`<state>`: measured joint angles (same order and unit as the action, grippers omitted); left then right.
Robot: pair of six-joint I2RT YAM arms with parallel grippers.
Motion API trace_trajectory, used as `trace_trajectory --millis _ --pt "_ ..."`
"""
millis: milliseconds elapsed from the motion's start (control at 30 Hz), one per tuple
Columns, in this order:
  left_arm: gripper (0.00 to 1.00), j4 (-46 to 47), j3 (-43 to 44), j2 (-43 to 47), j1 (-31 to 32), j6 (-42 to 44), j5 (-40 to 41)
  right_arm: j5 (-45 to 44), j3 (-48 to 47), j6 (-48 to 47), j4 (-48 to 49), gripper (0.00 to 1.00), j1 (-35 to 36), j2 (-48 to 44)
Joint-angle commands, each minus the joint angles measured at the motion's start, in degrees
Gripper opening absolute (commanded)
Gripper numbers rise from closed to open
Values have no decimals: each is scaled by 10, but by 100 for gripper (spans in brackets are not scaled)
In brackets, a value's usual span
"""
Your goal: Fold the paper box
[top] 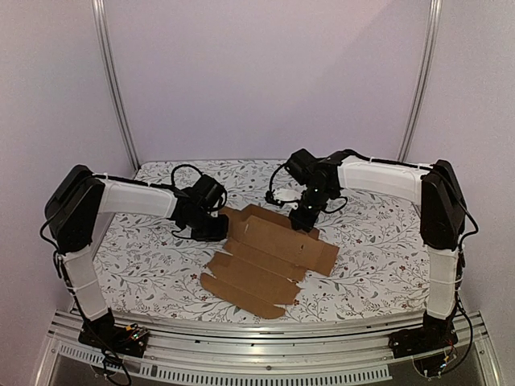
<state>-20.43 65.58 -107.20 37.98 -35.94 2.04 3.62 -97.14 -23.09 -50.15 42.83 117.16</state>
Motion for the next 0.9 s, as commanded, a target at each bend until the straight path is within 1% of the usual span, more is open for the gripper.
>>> trace_trajectory --millis 0,433,867 --pt "0 -11 11 -19 17 12 10 6 -13 12 -1 0 -6 17" --pt "0 -33 14 -32 29 27 50 12 -12 21 4 0 -7 15" --pt "0 -10 17 -21 38 39 -13 10 -6 27 5 0 -7 9"
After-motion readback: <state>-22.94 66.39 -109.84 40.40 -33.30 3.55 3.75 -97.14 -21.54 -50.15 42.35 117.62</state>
